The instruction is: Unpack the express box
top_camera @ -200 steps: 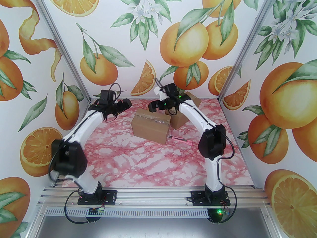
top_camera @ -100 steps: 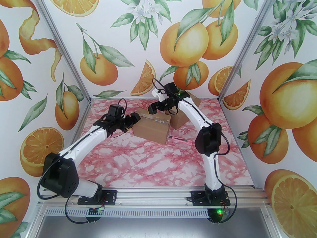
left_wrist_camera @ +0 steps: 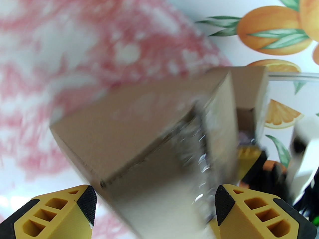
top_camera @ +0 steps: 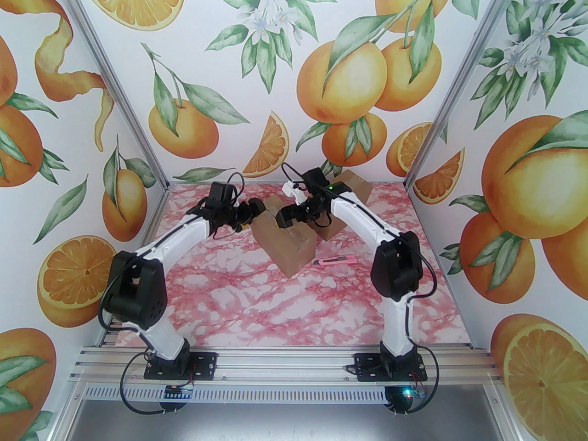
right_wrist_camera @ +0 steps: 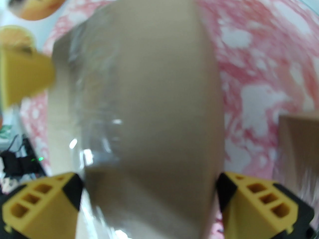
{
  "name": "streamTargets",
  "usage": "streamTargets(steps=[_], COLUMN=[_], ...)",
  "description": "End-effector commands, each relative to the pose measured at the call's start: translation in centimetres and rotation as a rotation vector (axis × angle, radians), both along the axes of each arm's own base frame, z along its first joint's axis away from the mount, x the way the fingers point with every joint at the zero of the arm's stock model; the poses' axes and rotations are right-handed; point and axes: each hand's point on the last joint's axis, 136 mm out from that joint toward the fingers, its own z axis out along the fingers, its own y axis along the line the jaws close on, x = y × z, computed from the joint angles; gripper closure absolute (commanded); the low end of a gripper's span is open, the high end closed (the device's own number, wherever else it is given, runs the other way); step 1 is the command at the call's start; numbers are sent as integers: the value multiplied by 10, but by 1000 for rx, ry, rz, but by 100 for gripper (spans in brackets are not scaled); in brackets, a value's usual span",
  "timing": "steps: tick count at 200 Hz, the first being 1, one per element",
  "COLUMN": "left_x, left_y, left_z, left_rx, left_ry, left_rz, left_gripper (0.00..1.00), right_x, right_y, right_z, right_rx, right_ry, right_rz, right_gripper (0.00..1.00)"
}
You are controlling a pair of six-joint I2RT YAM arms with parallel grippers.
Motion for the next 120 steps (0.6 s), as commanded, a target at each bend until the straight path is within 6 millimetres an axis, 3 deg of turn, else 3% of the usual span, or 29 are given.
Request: streamTargets(steps=[1,40,78,120], left_x=[1,-10,-21,-31], left_y=[-4,-3,-2,-1], left_z=[-2,-16,-23,-48], left_rx=[16,37,82,112], left_ry=[-14,16,38,101], left_rz=[-70,-77,-96,-120], left_gripper=[19,20,20,20], right_x=[15,19,8,0], right_y=[3,1,-3,-4], right_z=[30,49,47,30], right_rx=[-8,-114,-239,-331], right_ry=[-157,-304,-348,-361], right_rz=[-133,-214,-253,-267], right_gripper=[3,2,3,6])
